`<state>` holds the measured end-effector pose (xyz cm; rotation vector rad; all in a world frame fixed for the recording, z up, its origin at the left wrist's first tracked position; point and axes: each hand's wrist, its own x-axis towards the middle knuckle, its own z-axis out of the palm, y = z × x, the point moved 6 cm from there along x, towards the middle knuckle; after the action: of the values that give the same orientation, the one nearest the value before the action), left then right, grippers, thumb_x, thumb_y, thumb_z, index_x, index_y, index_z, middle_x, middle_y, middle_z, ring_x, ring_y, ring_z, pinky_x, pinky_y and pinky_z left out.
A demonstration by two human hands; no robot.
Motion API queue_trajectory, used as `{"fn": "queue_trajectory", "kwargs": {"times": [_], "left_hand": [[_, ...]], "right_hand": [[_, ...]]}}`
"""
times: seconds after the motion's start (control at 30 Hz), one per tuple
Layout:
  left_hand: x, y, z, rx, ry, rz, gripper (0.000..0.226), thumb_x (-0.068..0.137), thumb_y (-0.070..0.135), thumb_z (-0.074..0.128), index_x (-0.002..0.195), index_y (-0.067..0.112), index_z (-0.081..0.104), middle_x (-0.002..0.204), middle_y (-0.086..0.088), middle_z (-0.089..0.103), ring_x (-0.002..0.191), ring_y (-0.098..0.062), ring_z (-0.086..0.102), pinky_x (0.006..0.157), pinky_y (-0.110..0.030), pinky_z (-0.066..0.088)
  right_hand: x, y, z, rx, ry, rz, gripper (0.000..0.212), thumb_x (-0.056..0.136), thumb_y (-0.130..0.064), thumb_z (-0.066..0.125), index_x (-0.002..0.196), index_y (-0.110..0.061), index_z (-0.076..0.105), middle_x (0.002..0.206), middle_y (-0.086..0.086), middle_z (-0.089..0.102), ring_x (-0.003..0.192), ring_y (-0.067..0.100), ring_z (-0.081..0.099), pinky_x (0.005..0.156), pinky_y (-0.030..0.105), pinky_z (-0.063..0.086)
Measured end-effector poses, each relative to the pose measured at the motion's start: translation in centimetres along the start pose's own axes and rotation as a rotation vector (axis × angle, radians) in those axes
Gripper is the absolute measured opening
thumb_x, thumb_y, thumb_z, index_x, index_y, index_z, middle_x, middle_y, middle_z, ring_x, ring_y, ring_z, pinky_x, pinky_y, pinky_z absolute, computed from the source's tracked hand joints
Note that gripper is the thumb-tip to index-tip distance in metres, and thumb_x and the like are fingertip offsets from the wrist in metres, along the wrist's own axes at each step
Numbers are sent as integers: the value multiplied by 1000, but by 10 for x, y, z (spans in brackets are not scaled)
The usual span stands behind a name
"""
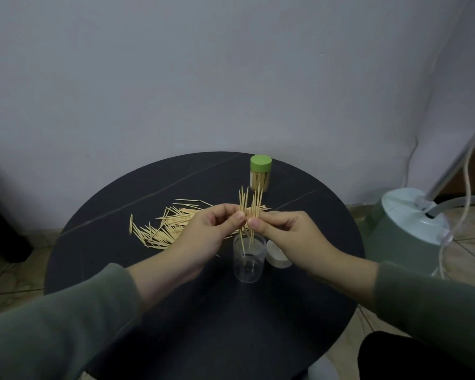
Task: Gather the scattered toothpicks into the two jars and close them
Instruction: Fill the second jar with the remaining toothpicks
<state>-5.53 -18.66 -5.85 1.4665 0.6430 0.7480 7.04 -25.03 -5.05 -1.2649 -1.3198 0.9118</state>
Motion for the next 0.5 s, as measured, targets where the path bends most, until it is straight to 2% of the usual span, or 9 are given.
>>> {"fn": "queue_trajectory", "kwargs": {"times": [0.13, 0.23, 0.27, 0.33, 0.4, 0.5], "left_hand": [[-3, -10, -3, -29, 16, 27, 10, 89, 12, 59, 88, 17, 67, 79, 8, 70, 72, -2, 63, 61, -11, 46], [-5, -15, -5, -68, 30, 34, 15, 78, 21, 64, 91, 15, 70, 86, -1, 72, 80, -9, 64, 70, -18, 48], [-5, -16, -6, -68, 30, 37, 21, 76, 24, 65, 93, 13, 71, 90, -9, 72, 84, -14, 63, 76, -23, 49], [-7, -19, -6, -63, 26, 35, 28, 74, 26, 67, 96, 10, 73, 100, -21, 70, 90, -23, 61, 84, -31, 47], [-8, -23, -7, -82, 17, 19, 25, 73, 25, 68, 93, 13, 75, 96, -17, 71, 87, -20, 61, 78, -24, 48], [-10, -26, -5, -70, 4, 5, 28, 73, 22, 67, 96, 7, 72, 85, -6, 68, 69, -3, 58, 60, -9, 43]], "right_hand": [[0, 4, 0, -125, -3, -22, 20, 86, -16, 66, 105, -15, 73, 101, -5, 74, 100, 5, 67, 92, 26, 52], [0, 9, -2, -196, 6, -18, 20, 83, -22, 69, 102, -16, 76, 100, -4, 72, 96, 15, 67, 86, 33, 54], [0, 11, -1, -223, -1, -4, 20, 83, -24, 70, 100, -16, 76, 100, -4, 69, 97, 17, 64, 83, 31, 54], [0, 13, -1, -310, -9, 7, 18, 82, -27, 71, 97, -19, 77, 100, -8, 63, 101, 8, 56, 81, 14, 45], [1, 14, -3, -369, -9, 12, 14, 81, -29, 72, 94, -24, 77, 101, -11, 59, 105, 4, 50, 79, 6, 38], [0, 12, -4, -400, -36, -4, 14, 80, -31, 73, 91, -38, 72, 102, -11, 58, 108, 6, 49, 85, 14, 39]]}}
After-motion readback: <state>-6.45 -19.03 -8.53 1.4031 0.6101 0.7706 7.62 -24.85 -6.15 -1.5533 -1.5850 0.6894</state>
